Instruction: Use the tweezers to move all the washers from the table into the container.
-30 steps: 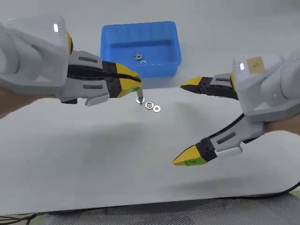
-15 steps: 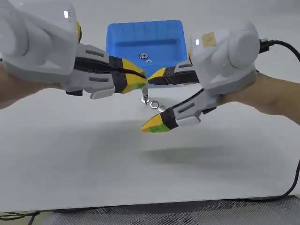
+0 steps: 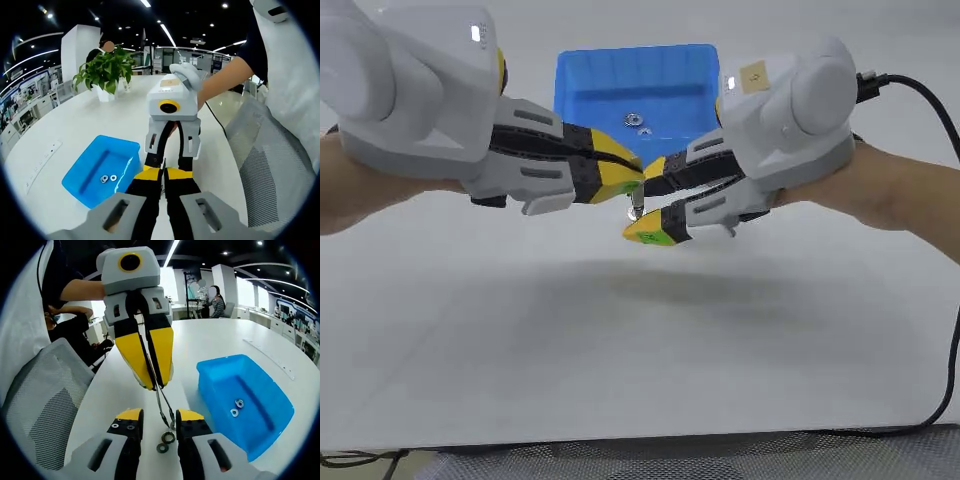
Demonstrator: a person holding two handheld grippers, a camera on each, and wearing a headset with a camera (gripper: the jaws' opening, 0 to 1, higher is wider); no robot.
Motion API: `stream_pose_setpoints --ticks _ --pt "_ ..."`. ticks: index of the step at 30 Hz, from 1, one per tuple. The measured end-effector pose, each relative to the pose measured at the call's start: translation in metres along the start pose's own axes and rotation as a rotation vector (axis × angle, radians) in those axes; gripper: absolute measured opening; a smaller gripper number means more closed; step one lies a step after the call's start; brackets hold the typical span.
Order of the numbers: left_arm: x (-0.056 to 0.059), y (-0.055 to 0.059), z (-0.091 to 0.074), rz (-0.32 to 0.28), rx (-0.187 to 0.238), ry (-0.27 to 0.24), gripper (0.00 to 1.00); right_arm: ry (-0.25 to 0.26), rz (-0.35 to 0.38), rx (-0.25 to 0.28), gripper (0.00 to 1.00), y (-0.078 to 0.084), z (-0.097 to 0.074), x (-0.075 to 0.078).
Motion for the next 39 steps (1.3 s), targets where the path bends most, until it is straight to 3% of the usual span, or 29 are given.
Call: stream_pose_setpoints --ticks 12,15,19,21,29,39 --pt "-0.001 0.001 0.0007 -0.004 0.006 0.002 0.05 0.027 -0.03 0.012 0.12 -0.0042 0.0 0.0036" --pt "0.0007 -0.0005 0.0011 -0.011 0.008 -0.004 0.05 0.027 -0.007 0.009 0.12 -0.0036 0.0005 0.0035" --pt "0.0012 -0.0001 -0.0007 -0.009 0.001 -0.008 0.05 0.03 -0.039 0.004 0.11 -0.0051 0.001 0.0014" --pt "0.0033 -0.0005 -0.0012 0.02 -0.011 -0.012 0.05 0.033 -0.043 0.004 0.1 -0.0052 0.001 0.0012" --pt "0.0044 -0.0013 0.0004 -0.038 0.006 -0.036 0.06 0.058 -0.026 0.012 0.1 -0.0041 -0.0009 -0.0025" --pt "0.0086 0.0036 -0.0059 -0.058 -0.035 -0.054 0.2 0.092 -0.009 0.021 0.09 -0.0054 -0.0042 -0.0039"
Point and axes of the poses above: the centre of the closed fingertips' face, and the gripper's own axes: z roughly forward along the fingers, x roughly to its right, y roughly out of its underside, the point moved 9 cm from there along -z, roughly backward along the fingers, and after that the axes turned 8 degrees about y, right-handed, at the moved point
